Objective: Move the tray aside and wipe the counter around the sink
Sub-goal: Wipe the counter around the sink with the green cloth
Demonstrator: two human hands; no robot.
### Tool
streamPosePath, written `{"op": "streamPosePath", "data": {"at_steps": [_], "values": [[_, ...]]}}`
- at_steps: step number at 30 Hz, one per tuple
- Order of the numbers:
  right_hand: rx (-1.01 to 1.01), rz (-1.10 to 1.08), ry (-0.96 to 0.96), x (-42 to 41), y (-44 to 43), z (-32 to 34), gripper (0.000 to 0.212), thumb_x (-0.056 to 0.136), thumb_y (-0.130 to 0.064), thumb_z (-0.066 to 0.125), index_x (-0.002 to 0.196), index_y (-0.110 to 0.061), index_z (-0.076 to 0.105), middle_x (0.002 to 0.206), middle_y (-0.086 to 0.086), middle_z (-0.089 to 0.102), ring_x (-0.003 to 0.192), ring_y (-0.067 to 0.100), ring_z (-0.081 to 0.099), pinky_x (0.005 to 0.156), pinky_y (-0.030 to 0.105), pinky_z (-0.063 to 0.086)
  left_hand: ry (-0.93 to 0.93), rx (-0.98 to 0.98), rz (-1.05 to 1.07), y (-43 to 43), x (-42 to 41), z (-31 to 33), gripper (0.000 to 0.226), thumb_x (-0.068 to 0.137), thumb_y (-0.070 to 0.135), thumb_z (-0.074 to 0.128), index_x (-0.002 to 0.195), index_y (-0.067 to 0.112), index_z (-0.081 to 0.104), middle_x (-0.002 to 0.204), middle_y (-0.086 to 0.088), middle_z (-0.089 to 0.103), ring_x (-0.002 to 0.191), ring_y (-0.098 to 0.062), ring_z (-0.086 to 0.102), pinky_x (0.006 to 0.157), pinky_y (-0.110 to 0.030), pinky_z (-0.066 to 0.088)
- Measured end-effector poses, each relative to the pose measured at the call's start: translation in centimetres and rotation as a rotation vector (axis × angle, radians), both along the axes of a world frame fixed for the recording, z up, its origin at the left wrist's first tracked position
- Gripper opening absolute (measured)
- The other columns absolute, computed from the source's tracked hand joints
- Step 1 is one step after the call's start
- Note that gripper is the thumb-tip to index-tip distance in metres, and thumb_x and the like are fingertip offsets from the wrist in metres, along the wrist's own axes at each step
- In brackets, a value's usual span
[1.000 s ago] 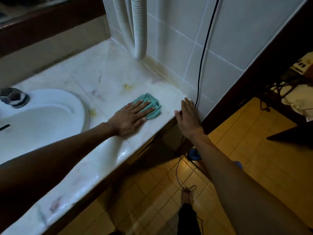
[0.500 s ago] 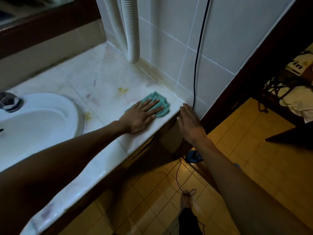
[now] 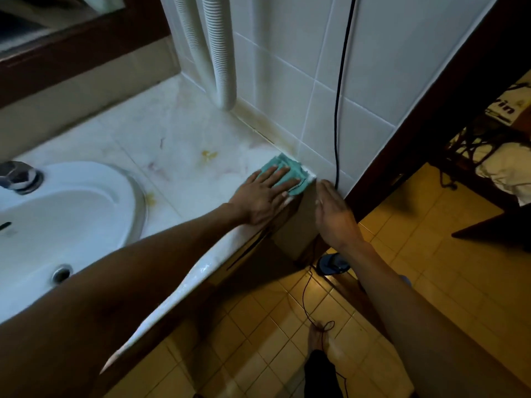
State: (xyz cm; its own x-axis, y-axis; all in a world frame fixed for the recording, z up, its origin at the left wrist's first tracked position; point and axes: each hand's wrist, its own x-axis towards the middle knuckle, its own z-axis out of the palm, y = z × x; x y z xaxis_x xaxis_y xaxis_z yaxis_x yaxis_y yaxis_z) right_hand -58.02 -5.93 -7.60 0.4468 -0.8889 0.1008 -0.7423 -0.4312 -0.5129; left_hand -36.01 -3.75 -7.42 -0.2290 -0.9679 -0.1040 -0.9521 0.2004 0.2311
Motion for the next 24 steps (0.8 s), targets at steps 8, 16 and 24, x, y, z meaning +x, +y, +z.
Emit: {"op": "streamPosePath", "data": {"at_steps": [8,16,24], "values": [[0.072,0.032,-0.002,4.2,-1.6,0.7,0.046,0.104,-0.016,0.036,0.148,-0.003,0.037,0.159,0.012,0.03,0.148,0.023,0.025,0.121,0.034,0.022,0.063,0.004,0.292,-3.9,2.8,0.1,0.052,0.107,0.045,0.019,0.159,0.037,0.017,0.169,0.0,0.009,0.156,-0.024,0.005,0.125,-0.046,0.008],[0.016,0.139,0.011,8.6,-4.2,1.0,0.043,0.101,-0.012,0.042,0.141,0.001,0.045,0.15,0.018,0.043,0.141,0.029,0.039,0.117,0.038,0.032,-0.001,-0.003,0.228,2.6,6.5,-0.1,0.054,0.107,0.047,0.014,0.159,0.037,0.013,0.169,0.005,0.007,0.156,-0.018,0.002,0.125,-0.04,0.005],[0.032,0.332,0.108,11.1,-7.8,0.8,0.049,0.102,-0.021,0.041,0.147,0.0,0.038,0.158,0.016,0.031,0.147,0.027,0.027,0.12,0.037,0.024,0.003,-0.006,0.781,-0.5,12.3,0.0,0.054,0.107,0.041,0.024,0.16,0.03,0.017,0.168,-0.002,0.012,0.155,-0.027,0.012,0.124,-0.044,0.008]]}}
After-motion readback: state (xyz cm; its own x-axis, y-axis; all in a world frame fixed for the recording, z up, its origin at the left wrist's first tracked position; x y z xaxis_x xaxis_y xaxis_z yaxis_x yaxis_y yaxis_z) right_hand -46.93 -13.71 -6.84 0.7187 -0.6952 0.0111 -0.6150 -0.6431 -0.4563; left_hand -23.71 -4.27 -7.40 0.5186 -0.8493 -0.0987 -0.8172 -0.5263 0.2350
